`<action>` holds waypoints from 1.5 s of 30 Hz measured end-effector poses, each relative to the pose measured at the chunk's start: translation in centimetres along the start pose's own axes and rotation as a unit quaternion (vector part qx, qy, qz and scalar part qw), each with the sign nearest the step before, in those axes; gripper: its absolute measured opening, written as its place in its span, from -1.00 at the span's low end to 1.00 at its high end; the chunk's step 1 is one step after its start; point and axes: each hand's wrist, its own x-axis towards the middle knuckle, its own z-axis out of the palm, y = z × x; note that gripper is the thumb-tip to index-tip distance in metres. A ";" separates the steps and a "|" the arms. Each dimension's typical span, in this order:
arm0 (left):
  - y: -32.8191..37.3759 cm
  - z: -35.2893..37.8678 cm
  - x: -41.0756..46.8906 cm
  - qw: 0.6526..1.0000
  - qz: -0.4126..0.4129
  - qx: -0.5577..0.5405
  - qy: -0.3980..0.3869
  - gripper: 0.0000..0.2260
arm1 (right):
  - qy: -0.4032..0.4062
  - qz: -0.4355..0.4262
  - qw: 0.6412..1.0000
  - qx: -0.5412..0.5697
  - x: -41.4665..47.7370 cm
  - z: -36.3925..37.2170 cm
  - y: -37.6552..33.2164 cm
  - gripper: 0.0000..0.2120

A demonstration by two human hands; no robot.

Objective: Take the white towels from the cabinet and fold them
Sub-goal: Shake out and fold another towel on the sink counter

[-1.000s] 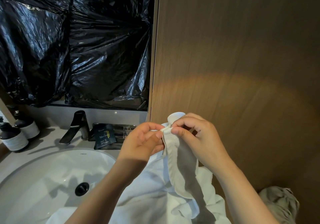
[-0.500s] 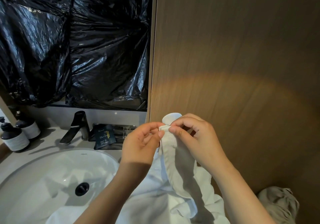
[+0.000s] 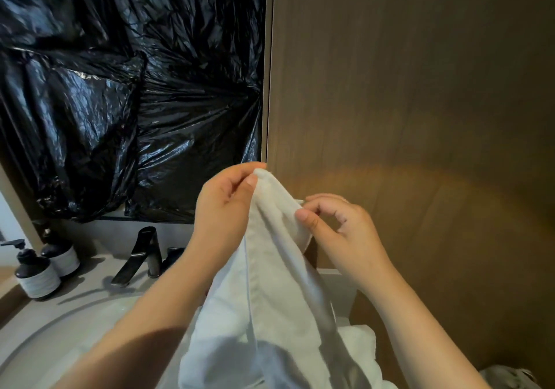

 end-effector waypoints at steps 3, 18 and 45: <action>0.8 -0.5 1.1 1.000 0.004 0.016 -0.021 -0.79 | -0.023 -0.006 1.000 0.020 0.6 -0.1 -0.4 -0.84; 2.4 -1.9 3.0 0.998 0.038 -0.033 -0.037 -0.82 | -0.044 0.009 0.976 0.211 4.0 1.3 -2.5 -0.85; 0.3 -2.4 5.1 0.996 0.075 0.019 0.048 -0.81 | -0.116 0.015 0.992 -0.054 1.9 0.3 1.5 -0.83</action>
